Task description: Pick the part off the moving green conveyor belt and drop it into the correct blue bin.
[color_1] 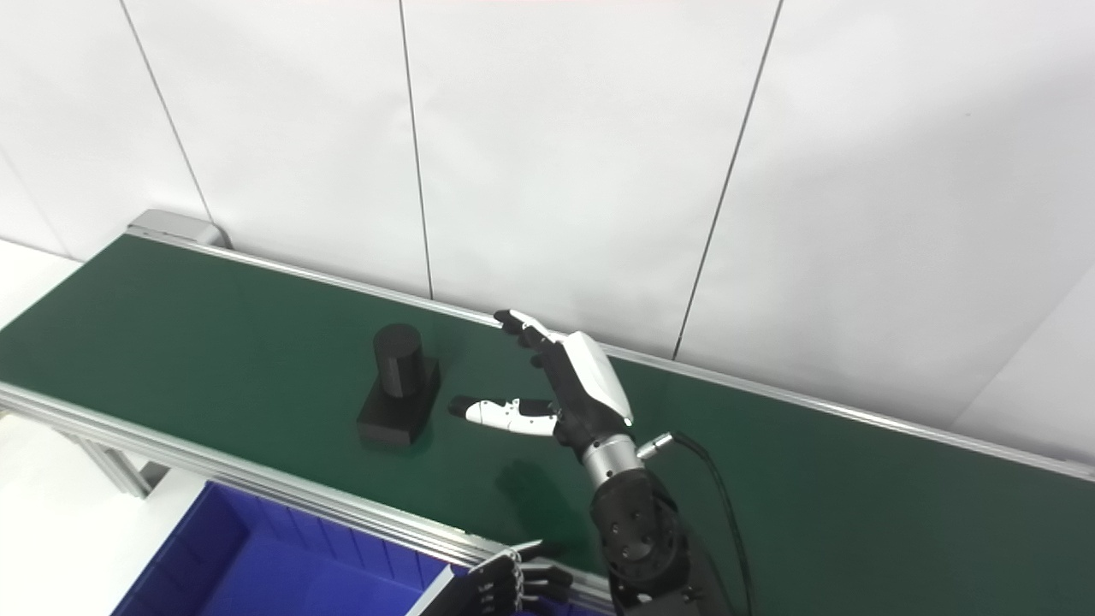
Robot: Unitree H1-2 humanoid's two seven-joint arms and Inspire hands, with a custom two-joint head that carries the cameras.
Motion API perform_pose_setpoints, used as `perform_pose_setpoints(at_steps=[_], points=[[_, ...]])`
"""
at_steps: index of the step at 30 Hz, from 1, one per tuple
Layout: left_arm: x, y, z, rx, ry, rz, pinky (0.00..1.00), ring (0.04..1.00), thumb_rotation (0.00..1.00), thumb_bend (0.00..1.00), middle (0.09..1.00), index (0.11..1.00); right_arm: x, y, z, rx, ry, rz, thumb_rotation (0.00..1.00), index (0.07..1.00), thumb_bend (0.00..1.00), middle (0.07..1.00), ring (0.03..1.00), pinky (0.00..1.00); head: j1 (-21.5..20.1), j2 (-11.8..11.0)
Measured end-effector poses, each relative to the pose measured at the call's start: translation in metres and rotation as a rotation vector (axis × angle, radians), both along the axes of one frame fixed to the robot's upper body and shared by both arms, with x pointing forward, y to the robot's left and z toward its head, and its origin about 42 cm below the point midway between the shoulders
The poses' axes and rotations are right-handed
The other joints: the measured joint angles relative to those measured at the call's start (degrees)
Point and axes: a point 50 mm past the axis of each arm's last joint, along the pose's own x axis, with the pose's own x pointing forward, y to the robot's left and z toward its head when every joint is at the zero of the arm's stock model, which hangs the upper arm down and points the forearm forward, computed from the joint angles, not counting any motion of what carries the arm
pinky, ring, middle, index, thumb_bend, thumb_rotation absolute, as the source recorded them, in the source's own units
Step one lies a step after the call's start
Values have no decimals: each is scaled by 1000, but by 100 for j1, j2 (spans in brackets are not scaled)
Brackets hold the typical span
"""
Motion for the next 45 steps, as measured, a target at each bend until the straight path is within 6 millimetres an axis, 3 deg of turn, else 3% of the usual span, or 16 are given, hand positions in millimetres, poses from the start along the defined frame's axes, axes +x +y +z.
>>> perform_pose_setpoints(at_steps=[27, 45], points=[[-1, -10, 1, -5, -2, -19, 665, 728, 433, 826, 783, 841, 32, 21, -22, -60, 45, 5, 482, 858, 814, 856, 849, 785, 176, 35], [-3, -14, 2, 3, -3, -15, 667, 738, 431, 829, 798, 840, 32, 25, -55, -131, 96, -23, 455, 855, 824, 864, 872, 824, 220, 105]])
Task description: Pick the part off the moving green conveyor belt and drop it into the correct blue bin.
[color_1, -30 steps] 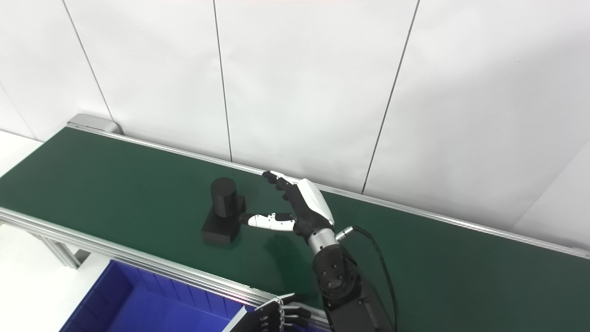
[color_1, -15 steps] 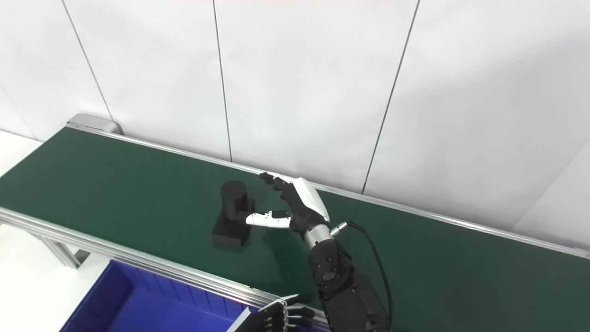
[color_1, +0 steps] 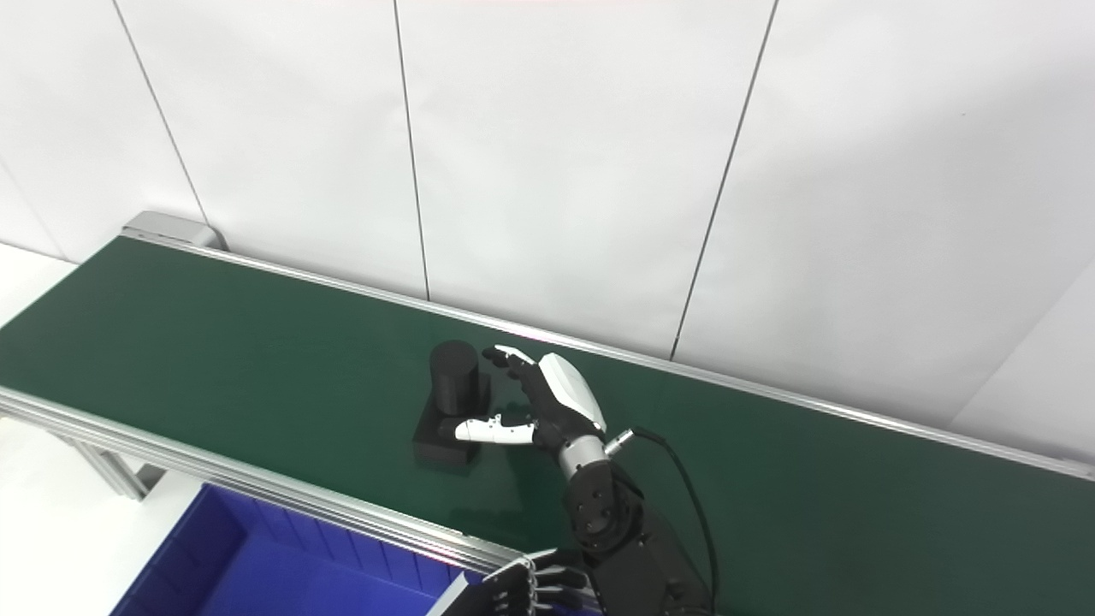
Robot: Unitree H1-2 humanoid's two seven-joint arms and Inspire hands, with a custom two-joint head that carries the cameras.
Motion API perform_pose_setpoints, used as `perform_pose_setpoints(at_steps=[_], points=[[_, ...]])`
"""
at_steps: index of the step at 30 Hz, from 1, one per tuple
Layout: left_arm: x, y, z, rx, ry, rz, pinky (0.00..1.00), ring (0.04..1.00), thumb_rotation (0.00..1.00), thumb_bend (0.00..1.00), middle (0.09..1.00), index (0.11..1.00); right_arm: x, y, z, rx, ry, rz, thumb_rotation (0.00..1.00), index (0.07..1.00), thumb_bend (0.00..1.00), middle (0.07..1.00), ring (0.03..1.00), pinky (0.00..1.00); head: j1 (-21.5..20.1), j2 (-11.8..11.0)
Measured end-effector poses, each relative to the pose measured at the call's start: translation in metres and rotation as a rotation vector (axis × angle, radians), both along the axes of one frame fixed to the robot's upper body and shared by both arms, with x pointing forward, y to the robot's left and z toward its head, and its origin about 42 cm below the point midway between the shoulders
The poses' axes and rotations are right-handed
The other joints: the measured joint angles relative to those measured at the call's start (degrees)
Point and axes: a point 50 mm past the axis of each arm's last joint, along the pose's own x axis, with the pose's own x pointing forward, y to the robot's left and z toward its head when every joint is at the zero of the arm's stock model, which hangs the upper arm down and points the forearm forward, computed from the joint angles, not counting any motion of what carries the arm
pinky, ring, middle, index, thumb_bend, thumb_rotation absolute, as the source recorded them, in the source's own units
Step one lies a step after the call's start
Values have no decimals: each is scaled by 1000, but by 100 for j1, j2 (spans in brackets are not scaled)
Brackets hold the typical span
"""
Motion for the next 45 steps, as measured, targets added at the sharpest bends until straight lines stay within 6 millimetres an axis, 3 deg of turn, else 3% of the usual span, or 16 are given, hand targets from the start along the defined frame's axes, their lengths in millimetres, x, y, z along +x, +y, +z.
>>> perform_pose_setpoints(at_steps=[20, 28, 29, 33, 45], points=[[-5, 0, 4, -6, -7, 7, 661, 755, 434, 833, 818, 835, 0, 3, -8, 0, -5, -41, 434, 832, 792, 832, 829, 781, 35, 44], [-5, -3, 4, -12, -7, 11, 667, 764, 440, 830, 822, 838, -3, 9, -3, 62, -69, -75, 243, 728, 756, 687, 681, 633, 35, 70], [-5, -3, 4, -12, -7, 12, 666, 761, 438, 827, 822, 838, -3, 9, -3, 71, -79, -92, 151, 653, 671, 597, 615, 561, 35, 70], [-5, -3, 4, -12, -7, 16, 663, 758, 441, 828, 822, 837, -4, 7, -7, 88, -100, -150, 13, 530, 537, 462, 477, 418, 35, 70], [-5, -3, 5, -12, -8, 17, 657, 744, 428, 812, 811, 838, -5, 7, -5, 130, -142, -177, 0, 478, 527, 502, 529, 506, -26, 105]])
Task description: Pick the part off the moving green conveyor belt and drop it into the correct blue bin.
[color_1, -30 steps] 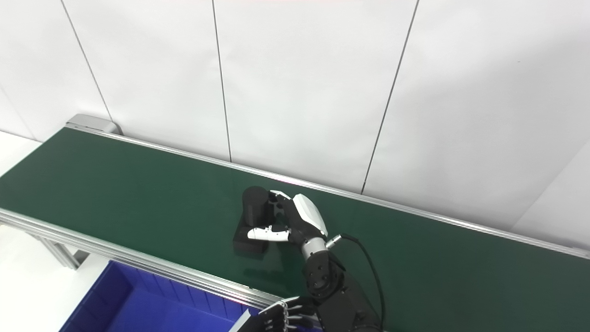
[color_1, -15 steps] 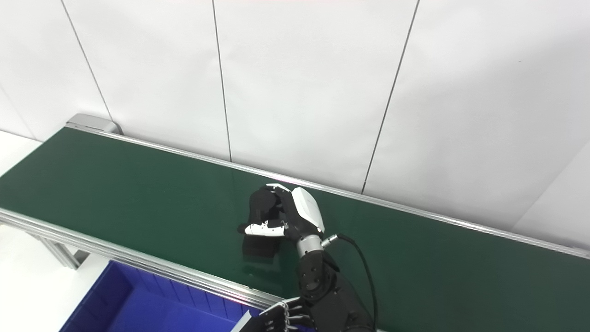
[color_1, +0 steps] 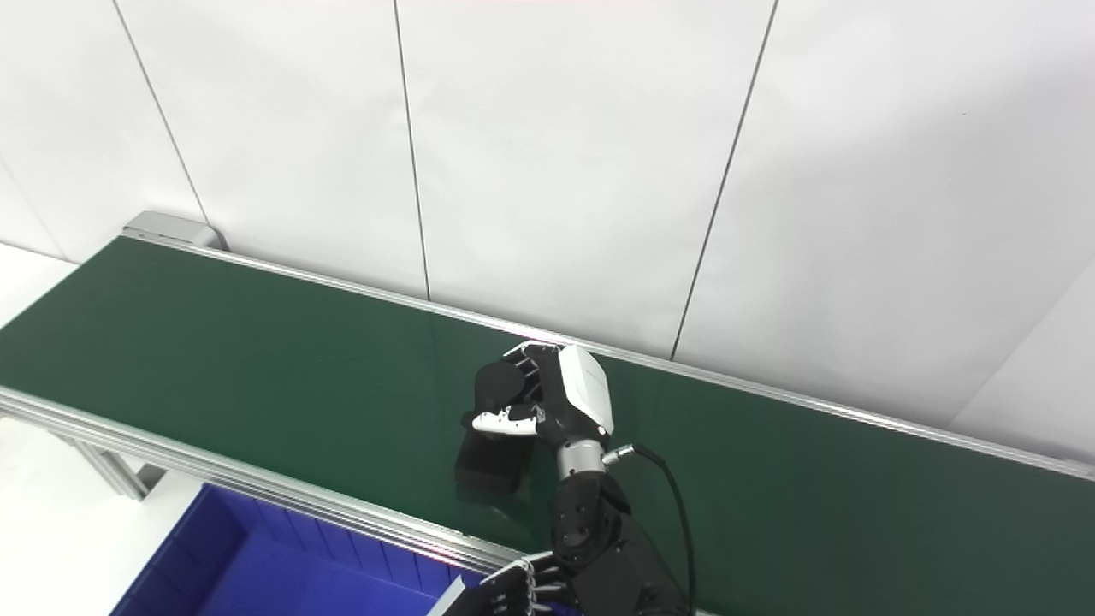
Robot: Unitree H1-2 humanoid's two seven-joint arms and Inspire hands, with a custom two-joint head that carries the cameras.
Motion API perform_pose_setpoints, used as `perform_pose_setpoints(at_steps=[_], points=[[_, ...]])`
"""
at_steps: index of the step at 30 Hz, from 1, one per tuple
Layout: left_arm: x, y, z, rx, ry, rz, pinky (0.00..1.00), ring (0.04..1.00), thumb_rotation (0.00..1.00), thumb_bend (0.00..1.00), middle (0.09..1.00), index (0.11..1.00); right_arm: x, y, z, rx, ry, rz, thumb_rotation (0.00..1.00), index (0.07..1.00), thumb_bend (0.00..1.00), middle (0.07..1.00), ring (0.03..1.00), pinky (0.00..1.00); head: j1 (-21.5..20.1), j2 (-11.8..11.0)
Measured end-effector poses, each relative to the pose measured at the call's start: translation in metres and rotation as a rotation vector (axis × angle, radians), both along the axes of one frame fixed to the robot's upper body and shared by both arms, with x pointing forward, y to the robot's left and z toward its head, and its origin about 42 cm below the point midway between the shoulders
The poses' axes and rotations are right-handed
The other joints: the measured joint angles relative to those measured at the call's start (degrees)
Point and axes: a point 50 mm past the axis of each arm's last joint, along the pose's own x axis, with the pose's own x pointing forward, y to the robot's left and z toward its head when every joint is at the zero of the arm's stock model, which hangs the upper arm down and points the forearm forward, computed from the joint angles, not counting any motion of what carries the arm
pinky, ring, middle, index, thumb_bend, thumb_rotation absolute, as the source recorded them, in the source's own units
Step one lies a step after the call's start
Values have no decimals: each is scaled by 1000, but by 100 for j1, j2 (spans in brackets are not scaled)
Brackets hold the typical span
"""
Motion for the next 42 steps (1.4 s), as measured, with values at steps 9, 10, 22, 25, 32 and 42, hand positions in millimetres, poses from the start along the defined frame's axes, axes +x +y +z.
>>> perform_pose_setpoints(at_steps=[9, 10, 22, 25, 32, 42], points=[[0, 1, 0, -2, 0, 2, 654, 722, 420, 813, 790, 834, -3, -1, 1, 44, -5, -2, 0, 477, 527, 505, 521, 487, -53, 18], [0, 1, 0, -2, 0, 2, 655, 720, 419, 816, 786, 835, -4, -2, 2, 59, -9, -4, 0, 477, 527, 505, 521, 487, -53, 18], [-1, 8, 0, -6, 0, -1, 669, 725, 429, 812, 762, 836, -25, -37, 57, 255, -159, 44, 0, 505, 529, 463, 471, 419, -352, 62], [-1, 9, 0, -4, 0, -1, 676, 734, 428, 801, 768, 840, -31, -56, 72, 283, -199, 36, 0, 505, 528, 467, 491, 457, -439, 79], [-2, 13, 1, -26, 1, 8, 681, 739, 436, 806, 769, 840, -44, -94, 99, 333, -252, 8, 0, 497, 523, 486, 463, 446, -711, 123], [-3, 25, 4, -46, -5, 14, 699, 760, 516, 829, 788, 860, -62, -144, 139, 351, -340, -70, 0, 499, 520, 498, 431, 396, -1623, 395]])
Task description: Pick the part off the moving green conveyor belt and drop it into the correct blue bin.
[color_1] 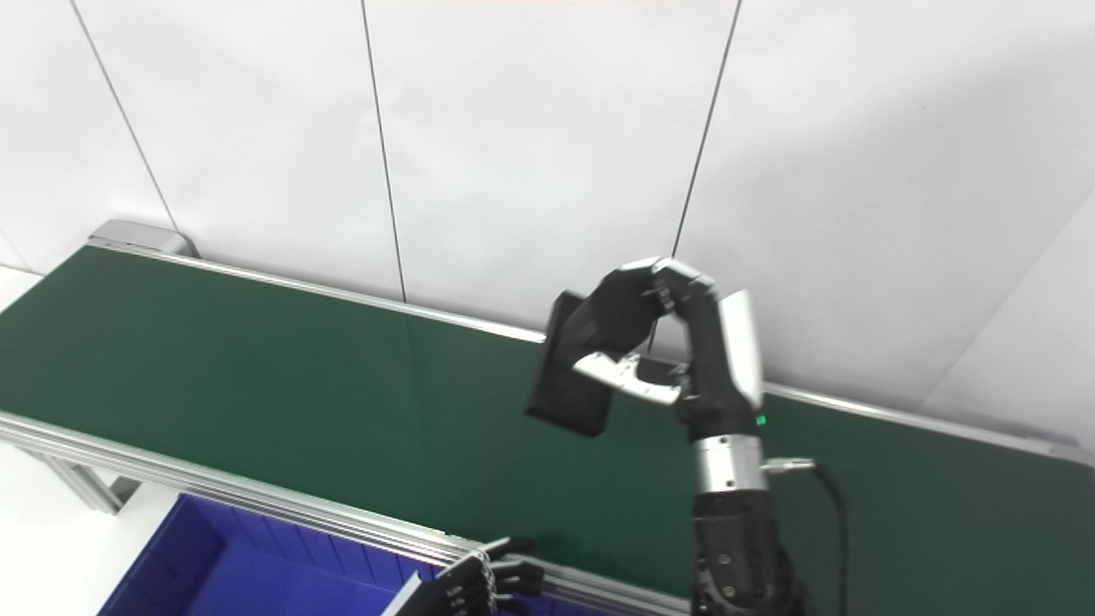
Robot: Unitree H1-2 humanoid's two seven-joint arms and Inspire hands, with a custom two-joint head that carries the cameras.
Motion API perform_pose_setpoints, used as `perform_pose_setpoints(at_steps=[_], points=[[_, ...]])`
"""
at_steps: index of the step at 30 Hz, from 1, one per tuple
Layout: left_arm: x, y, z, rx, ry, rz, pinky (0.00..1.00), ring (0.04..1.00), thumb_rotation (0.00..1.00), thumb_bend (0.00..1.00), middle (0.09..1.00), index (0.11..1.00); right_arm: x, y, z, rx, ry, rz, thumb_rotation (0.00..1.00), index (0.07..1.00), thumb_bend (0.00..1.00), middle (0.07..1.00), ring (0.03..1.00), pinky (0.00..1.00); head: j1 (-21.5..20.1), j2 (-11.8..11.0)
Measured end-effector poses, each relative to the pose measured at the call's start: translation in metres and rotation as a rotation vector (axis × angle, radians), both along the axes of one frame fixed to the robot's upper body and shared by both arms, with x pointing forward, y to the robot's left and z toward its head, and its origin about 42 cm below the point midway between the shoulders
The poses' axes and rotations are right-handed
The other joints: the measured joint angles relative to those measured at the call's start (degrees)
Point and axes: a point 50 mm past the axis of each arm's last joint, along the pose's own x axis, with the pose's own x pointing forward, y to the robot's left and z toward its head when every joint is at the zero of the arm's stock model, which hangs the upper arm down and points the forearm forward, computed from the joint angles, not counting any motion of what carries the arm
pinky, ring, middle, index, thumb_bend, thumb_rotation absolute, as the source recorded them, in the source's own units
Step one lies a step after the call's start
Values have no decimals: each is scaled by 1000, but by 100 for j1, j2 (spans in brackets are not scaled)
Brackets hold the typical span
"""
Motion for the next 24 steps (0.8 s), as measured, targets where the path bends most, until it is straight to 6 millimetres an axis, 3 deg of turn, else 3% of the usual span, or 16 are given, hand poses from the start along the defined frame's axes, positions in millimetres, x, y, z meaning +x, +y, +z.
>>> perform_pose_setpoints(at_steps=[4, 6, 8, 9, 12, 17, 24], points=[[0, 9, 4, 4, -15, 1, 714, 771, 546, 823, 795, 877, -7, -18, 10, 4, -12, -42, 0, 523, 516, 502, 399, 343, -563, 229], [1, 12, 7, -8, -24, 8, 729, 780, 563, 816, 799, 887, -15, -28, 16, 4, -25, -64, 0, 529, 515, 500, 395, 335, -565, 229], [-1, 14, 7, -14, -23, 10, 738, 789, 576, 808, 805, 895, -23, -37, 24, 1, -35, -81, 0, 529, 515, 497, 397, 337, -855, 326], [-2, 17, 7, -17, -20, 7, 742, 794, 585, 805, 809, 898, -28, -41, 27, -3, -38, -92, 0, 530, 516, 495, 400, 344, -1255, 518], [-5, 25, 8, -19, -21, 0, 745, 795, 603, 801, 811, 900, -39, -54, 32, -26, -44, -129, 0, 531, 516, 492, 403, 348, -1435, 581], [-7, 44, 9, -14, -20, 3, 744, 788, 608, 834, 806, 890, -66, -76, 25, -56, -16, -179, 0, 548, 511, 490, 375, 293, -1961, 870], [-7, 66, 12, -18, -30, 11, 722, 772, 603, 887, 792, 871, -109, -99, 6, -50, 77, -260, 0, 547, 512, 491, 384, 310, -2463, 1108]])
